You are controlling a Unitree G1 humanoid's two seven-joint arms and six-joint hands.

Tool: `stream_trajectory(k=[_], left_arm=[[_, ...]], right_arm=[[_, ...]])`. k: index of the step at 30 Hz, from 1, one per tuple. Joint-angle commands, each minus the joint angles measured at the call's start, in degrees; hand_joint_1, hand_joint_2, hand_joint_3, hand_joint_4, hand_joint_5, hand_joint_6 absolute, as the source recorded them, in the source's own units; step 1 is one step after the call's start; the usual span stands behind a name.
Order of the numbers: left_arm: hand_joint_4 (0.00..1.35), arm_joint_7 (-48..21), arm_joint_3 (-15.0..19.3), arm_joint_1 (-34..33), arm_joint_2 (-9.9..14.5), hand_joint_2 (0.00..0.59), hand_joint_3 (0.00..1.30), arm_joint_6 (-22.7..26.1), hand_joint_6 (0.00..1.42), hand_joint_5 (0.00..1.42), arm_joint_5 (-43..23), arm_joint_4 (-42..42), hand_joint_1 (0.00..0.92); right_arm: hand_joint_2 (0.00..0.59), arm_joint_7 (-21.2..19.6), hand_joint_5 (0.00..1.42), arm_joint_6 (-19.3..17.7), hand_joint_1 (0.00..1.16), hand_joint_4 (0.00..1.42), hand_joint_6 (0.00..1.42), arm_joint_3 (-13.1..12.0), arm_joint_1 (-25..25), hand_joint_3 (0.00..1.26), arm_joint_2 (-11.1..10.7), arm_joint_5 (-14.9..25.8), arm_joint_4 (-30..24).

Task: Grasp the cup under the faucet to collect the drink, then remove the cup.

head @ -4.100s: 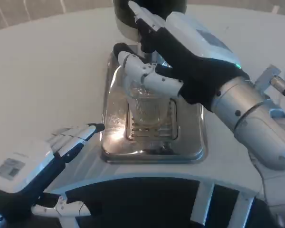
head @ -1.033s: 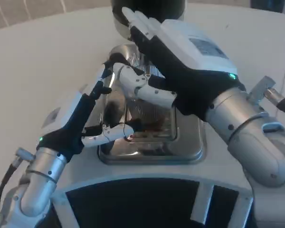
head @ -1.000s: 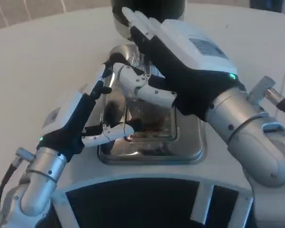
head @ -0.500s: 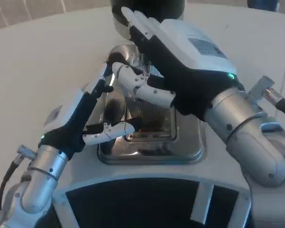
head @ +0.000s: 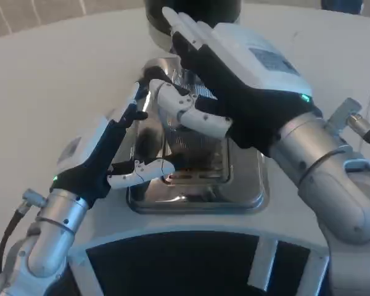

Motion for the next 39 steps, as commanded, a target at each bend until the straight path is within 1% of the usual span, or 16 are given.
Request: stream_trajectory(k=[1, 6, 12, 24, 27, 31, 35, 37, 39], left_arm=[[0.00, -0.34, -0.17, 0.56, 0.59, 0.040, 0.00, -0.87, 0.07, 0.22, -0.14, -0.59, 0.305], [0.00, -0.57, -0.23, 1.09, 0.60, 0.040, 0.00, -0.90, 0.07, 0.22, -0.15, -1.50, 0.304], [0.00, -0.79, -0.30, 1.44, 0.67, 0.040, 0.00, -0.73, 0.07, 0.22, -0.06, -2.25, 0.303], [0.00, -0.69, -0.91, 1.93, 0.11, 0.041, 0.00, -0.21, 0.07, 0.22, 0.45, -3.47, 0.300], [0.00, -0.67, -1.12, 2.11, -0.23, 0.042, 0.00, 0.16, 0.07, 0.22, 0.55, -4.12, 0.296], [0.00, -0.67, -1.27, 2.28, -0.44, 0.041, 0.00, 0.65, 0.07, 0.22, 0.60, -4.97, 0.291], [0.00, -0.73, -1.31, 2.53, -0.41, 0.040, 0.00, 1.06, 0.07, 0.22, 0.55, -5.73, 0.288], [0.00, -0.73, -1.26, 2.67, -0.24, 0.040, 0.00, 1.11, 0.07, 0.22, 0.48, -6.05, 0.287], [0.00, -0.77, -1.21, 2.76, -0.15, 0.040, 0.00, 1.20, 0.07, 0.22, 0.39, -6.23, 0.286]], right_arm=[[0.522, 1.74, 0.00, -1.44, 0.07, 0.00, 0.00, 0.35, 2.37, 0.00, 0.34, -0.32, -3.69], [0.522, 3.14, 0.00, -0.95, 0.07, 0.00, 0.00, 0.02, 3.48, 0.00, 1.09, -2.50, -7.38], [0.522, 5.81, 0.00, -0.66, 0.07, 0.00, 0.00, -0.45, 4.36, 0.00, 2.05, -5.25, -10.91], [0.522, 14.52, 0.00, -1.27, 0.07, 0.00, 0.00, -4.07, 4.27, 0.00, 4.14, -12.29, -19.74], [0.522, 17.09, 0.00, -1.83, 0.07, 0.00, 0.00, -6.17, 4.30, 0.00, 4.32, -13.94, -22.52], [0.520, 19.76, 0.00, -3.07, 0.07, 0.00, 0.00, -8.25, 5.18, 0.00, 4.86, -15.55, -24.86], [0.522, 22.39, 0.00, -6.69, 0.08, 0.00, 0.00, -11.33, 6.27, 0.00, 6.08, -17.81, -25.48], [0.524, 24.21, 0.00, -9.83, 0.08, 0.00, 0.00, -14.95, 7.58, 0.00, 6.87, -18.42, -25.48], [0.525, 26.06, 0.00, -13.09, 0.09, 0.00, 0.00, -19.21, 8.86, 0.00, 8.11, -18.37, -25.48]])
